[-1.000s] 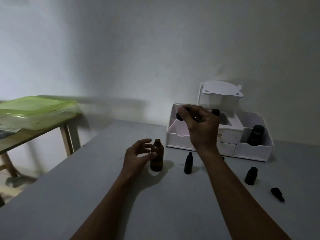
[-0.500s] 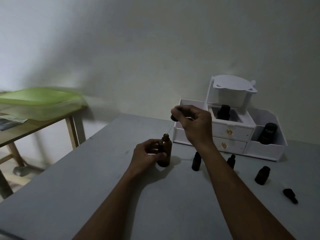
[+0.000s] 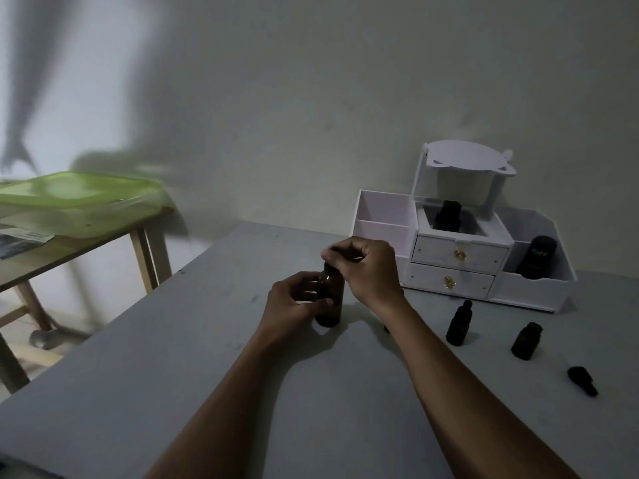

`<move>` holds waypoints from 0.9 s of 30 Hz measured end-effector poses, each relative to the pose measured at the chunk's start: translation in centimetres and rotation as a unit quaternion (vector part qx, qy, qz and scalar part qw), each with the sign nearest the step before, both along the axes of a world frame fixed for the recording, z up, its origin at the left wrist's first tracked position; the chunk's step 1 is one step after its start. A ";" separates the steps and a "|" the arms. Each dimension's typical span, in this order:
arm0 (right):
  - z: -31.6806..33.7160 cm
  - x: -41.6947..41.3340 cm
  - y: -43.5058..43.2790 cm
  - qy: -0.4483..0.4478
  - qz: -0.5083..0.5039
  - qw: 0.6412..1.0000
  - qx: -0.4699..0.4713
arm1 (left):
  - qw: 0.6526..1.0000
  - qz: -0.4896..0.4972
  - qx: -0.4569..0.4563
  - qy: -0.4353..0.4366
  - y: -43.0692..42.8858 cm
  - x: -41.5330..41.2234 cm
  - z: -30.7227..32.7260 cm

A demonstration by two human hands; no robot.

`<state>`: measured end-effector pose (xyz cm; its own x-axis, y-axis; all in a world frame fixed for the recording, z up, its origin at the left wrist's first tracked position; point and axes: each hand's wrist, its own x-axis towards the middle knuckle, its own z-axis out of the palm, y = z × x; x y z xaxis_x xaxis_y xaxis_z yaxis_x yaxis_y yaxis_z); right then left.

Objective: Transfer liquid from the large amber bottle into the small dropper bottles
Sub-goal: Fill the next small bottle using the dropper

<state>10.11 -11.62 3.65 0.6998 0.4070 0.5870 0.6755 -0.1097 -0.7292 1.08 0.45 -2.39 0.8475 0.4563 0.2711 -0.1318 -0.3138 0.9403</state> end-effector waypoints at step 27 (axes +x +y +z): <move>10.1 0.0 -15.4 -0.116 -0.123 0.971 0.172 | 0.973 0.082 0.104 -0.188 -11.5 -1.7 4.2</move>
<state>10.16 -27.06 13.74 0.5843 -0.0035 0.8116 0.8096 -0.0663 -0.5832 -0.57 -11.00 1.83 0.5917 0.4792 0.6484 -0.3866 -0.5371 0.7497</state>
